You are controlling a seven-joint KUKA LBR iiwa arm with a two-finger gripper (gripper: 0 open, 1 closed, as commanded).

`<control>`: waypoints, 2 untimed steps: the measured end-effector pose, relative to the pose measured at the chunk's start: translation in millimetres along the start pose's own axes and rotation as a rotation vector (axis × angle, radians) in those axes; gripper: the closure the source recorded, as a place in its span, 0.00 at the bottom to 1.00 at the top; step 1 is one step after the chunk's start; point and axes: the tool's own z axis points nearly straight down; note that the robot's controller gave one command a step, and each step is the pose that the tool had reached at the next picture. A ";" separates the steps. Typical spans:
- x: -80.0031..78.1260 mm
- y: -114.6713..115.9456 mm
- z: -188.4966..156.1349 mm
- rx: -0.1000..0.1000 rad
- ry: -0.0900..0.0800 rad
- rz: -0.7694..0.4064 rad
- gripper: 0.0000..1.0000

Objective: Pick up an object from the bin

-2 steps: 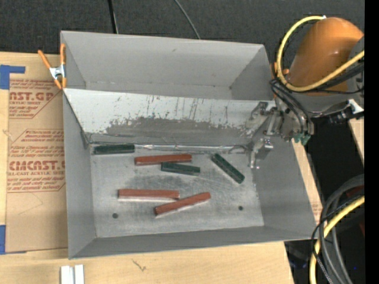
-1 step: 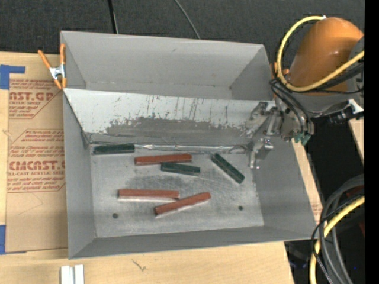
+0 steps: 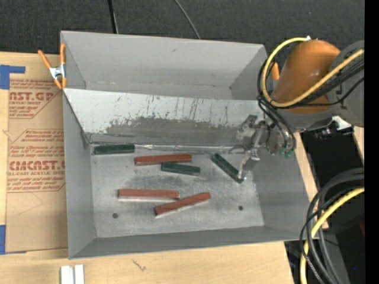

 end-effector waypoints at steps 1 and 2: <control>6.8 -5.8 88.9 0.002 0.008 0.163 1.00; 6.8 -5.8 88.9 0.002 0.008 0.163 1.00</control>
Offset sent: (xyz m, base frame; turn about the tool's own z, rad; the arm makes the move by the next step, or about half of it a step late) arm 0.0000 0.0000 0.0000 0.0000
